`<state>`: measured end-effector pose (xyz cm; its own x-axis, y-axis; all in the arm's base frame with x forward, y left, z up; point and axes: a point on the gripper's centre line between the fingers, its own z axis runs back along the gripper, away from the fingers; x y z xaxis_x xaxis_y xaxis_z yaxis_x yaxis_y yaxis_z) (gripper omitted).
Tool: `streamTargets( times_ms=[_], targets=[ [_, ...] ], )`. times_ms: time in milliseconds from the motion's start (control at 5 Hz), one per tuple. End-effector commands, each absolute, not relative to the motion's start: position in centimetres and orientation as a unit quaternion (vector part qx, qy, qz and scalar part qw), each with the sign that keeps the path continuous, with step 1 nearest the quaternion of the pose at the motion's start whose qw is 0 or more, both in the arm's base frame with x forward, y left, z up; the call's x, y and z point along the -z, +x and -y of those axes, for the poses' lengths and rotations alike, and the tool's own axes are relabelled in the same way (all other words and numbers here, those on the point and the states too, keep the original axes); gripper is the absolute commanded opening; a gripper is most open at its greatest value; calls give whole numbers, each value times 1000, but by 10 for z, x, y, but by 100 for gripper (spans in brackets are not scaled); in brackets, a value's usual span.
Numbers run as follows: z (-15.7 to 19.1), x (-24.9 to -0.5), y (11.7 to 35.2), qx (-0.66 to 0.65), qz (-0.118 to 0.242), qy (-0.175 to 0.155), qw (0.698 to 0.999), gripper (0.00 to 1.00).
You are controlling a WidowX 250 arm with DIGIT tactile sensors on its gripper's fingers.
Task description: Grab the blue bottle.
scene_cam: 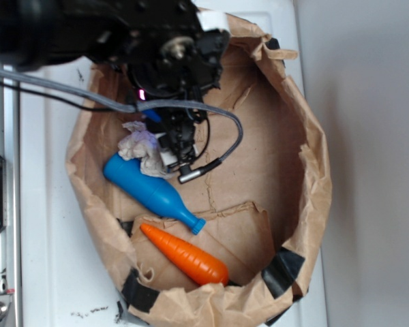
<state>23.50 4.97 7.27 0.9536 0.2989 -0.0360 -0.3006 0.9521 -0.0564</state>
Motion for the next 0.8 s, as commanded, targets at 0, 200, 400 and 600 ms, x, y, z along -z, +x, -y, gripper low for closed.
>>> streamTargets(
  times_ms=[0,200,400,600],
  targets=[
    [-43,-105,234,-88,42,-26,995,100],
    [-46,-101,231,-55,53,-28,997,100],
    [-46,-99,234,-21,63,-23,998,100],
    [-46,-98,237,20,70,-10,997,100]
  ],
)
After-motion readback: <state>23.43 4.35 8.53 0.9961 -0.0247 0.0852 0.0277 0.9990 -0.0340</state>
